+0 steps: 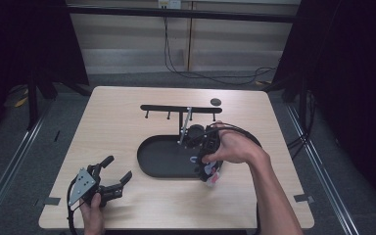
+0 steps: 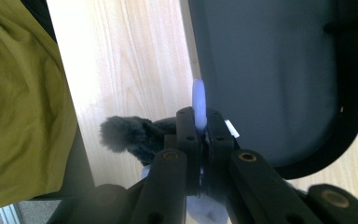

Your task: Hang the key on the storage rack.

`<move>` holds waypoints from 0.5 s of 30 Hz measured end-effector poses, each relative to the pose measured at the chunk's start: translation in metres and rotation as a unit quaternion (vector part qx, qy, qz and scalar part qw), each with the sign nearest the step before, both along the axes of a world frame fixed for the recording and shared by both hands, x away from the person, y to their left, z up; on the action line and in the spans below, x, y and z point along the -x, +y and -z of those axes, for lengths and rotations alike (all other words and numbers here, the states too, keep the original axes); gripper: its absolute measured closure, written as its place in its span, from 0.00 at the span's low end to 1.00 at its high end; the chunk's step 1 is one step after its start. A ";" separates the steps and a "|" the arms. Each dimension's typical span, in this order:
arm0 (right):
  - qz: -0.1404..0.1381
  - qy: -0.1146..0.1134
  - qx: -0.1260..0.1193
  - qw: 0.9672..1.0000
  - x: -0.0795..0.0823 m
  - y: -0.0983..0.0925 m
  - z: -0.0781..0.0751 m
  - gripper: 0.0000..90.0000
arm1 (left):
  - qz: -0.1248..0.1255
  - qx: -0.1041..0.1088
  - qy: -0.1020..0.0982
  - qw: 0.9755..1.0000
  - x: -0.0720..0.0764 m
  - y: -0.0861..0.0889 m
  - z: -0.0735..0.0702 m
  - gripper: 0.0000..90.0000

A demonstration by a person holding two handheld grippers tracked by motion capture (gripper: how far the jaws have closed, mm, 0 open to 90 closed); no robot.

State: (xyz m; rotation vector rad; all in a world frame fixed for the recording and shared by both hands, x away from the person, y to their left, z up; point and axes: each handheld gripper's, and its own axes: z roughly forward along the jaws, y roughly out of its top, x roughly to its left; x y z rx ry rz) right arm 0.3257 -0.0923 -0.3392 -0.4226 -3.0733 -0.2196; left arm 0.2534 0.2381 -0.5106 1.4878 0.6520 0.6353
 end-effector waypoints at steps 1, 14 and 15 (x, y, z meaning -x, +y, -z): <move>-0.003 -0.003 -0.003 1.000 -0.001 0.001 -0.002 0.97 | 0.000 0.000 0.000 1.000 0.000 0.000 0.000 0.17; -0.011 -0.005 -0.007 1.000 -0.018 0.011 -0.016 0.97 | 0.000 0.002 0.001 1.000 0.000 0.000 0.000 0.17; -0.007 -0.002 -0.004 1.000 -0.020 0.011 -0.017 0.97 | -0.001 0.003 0.001 1.000 0.000 0.000 0.000 0.17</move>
